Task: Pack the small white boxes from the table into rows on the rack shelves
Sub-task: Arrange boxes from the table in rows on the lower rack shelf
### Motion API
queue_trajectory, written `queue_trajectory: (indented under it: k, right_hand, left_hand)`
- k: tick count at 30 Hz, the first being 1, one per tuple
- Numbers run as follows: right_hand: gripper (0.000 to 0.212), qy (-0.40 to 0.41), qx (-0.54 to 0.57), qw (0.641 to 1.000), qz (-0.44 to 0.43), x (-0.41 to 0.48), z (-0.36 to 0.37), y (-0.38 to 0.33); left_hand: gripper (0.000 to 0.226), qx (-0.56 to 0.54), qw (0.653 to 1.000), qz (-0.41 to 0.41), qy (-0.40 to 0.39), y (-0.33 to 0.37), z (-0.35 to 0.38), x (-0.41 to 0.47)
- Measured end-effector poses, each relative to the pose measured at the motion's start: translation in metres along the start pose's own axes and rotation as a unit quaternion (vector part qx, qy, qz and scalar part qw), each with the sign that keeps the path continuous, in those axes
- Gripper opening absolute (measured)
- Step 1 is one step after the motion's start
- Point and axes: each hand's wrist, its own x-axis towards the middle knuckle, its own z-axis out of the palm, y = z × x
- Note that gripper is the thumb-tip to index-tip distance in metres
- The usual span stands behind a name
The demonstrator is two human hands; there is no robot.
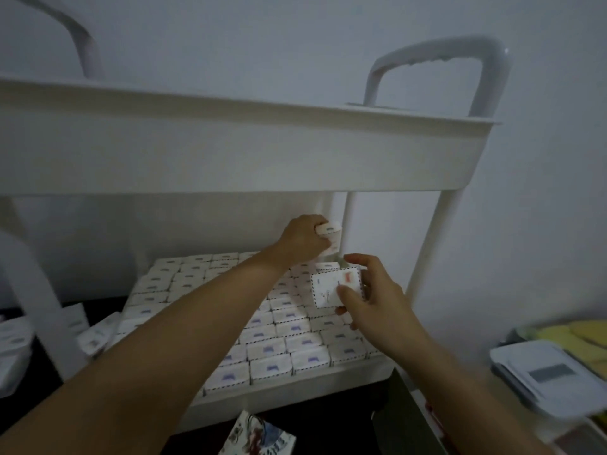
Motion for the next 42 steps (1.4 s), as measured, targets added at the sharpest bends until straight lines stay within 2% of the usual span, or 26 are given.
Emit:
queue_trajectory:
  k: [5,8,10,12,14,18,24,28,31,35,37,40,42]
  right_hand:
    - [0.041,0.008,0.002,1.0,0.0,0.007,0.003,0.009]
    - [0.042,0.042,0.038,0.998,-0.005,0.01,0.004,0.01]
    - [0.041,0.095,0.062,0.993,-0.016,0.013,0.006,0.006]
    - [0.038,0.161,0.075,0.984,-0.028,0.019,0.008,-0.001]
    - [0.035,0.213,0.062,0.975,-0.032,0.031,0.01,-0.008]
    - [0.031,0.235,-0.002,0.971,-0.05,0.063,0.014,-0.013]
    - [0.038,0.159,-0.218,0.962,-0.048,0.111,0.027,-0.007]
    - [0.043,0.133,-0.375,0.914,-0.082,0.129,0.023,0.002]
    - [0.047,0.068,-0.469,0.872,-0.122,0.141,0.017,0.01]
    - [0.044,0.061,-0.49,0.856,-0.152,0.148,0.017,0.012]
    - [0.044,0.051,-0.488,0.855,-0.165,0.151,0.018,0.011]
    - [0.042,0.012,-0.493,0.854,-0.164,0.156,0.021,0.01]
    - [0.042,-0.036,-0.472,0.872,-0.123,0.156,0.021,0.01]
  left_hand:
    - [0.025,0.05,0.997,0.038,-0.05,-0.018,0.012,0.004]
    - [0.036,0.079,0.992,0.061,-0.071,-0.022,0.013,0.003]
    - [0.042,0.169,0.978,0.107,-0.06,-0.023,0.013,0.004]
    - [0.028,0.255,0.953,0.16,-0.027,-0.023,0.014,0.003]
    - [0.023,0.262,0.952,0.161,-0.004,-0.023,0.014,0.002]
    - [0.035,0.291,0.939,0.186,-0.002,-0.036,0.018,-0.002]
    - [0.037,0.319,0.927,0.197,0.021,-0.046,0.022,-0.013]
    - [0.038,0.282,0.94,0.192,0.001,-0.041,0.02,-0.018]
    - [0.033,0.284,0.933,0.22,0.016,-0.041,0.016,-0.024]
    - [0.044,0.361,0.9,0.244,0.013,-0.043,0.013,-0.033]
    - [0.045,0.379,0.896,0.231,-0.001,-0.04,0.011,-0.037]
    - [0.048,0.34,0.927,0.151,-0.044,-0.039,0.009,-0.043]
    - [0.051,0.293,0.949,0.063,-0.099,-0.042,0.009,-0.047]
